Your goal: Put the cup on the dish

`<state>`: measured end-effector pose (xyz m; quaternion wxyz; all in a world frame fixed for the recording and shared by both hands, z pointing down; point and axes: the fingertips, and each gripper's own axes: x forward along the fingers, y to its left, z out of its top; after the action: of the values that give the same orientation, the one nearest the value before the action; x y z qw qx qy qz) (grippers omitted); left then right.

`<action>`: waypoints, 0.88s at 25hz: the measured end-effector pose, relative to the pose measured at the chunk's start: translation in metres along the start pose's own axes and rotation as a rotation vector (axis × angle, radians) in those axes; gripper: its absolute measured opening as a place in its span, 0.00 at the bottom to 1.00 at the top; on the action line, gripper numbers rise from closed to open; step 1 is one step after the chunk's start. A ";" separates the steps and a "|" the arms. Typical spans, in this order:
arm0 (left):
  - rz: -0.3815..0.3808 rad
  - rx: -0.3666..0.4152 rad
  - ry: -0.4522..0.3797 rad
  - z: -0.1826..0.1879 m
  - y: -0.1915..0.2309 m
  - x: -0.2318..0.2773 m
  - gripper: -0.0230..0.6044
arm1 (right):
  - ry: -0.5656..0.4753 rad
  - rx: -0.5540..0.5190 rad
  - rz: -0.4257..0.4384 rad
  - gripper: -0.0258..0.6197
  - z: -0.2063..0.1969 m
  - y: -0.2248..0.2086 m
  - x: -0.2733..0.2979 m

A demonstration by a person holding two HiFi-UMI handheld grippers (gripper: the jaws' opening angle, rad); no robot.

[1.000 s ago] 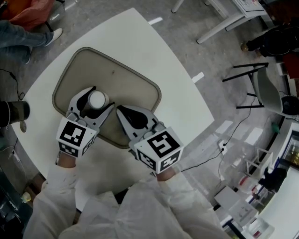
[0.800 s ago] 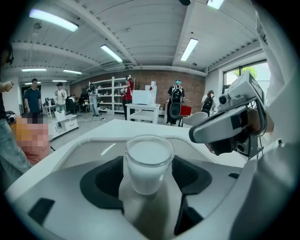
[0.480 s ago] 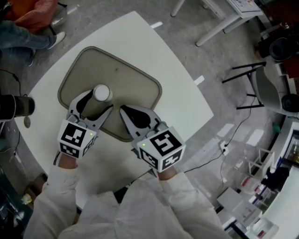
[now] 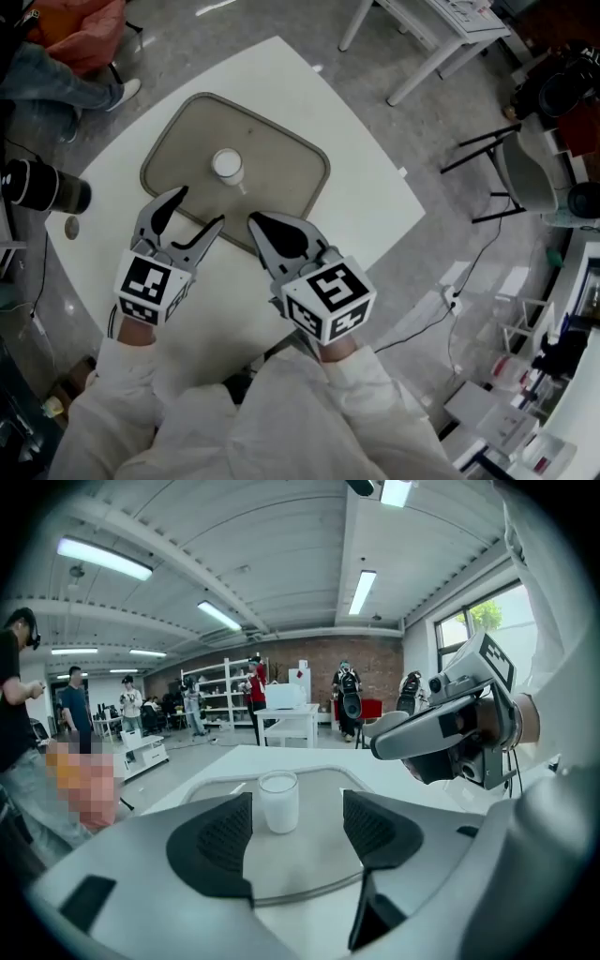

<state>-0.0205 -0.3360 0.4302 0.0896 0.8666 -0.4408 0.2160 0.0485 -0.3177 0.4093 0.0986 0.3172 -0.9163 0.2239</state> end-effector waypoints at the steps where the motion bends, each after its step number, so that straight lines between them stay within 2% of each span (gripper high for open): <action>1: 0.003 0.004 -0.001 0.000 -0.002 -0.007 0.52 | -0.006 -0.003 -0.003 0.06 0.001 0.006 -0.003; 12: -0.011 0.033 -0.055 0.010 -0.025 -0.101 0.52 | -0.071 -0.061 -0.005 0.06 0.014 0.091 -0.032; 22: -0.104 0.059 -0.087 -0.003 -0.059 -0.176 0.52 | -0.072 -0.082 -0.021 0.06 -0.019 0.175 -0.058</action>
<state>-0.0648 -0.1721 0.3557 0.0559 0.8992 -0.3920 0.1862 -0.0151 -0.1550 0.3461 0.0808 0.3305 -0.9242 0.1735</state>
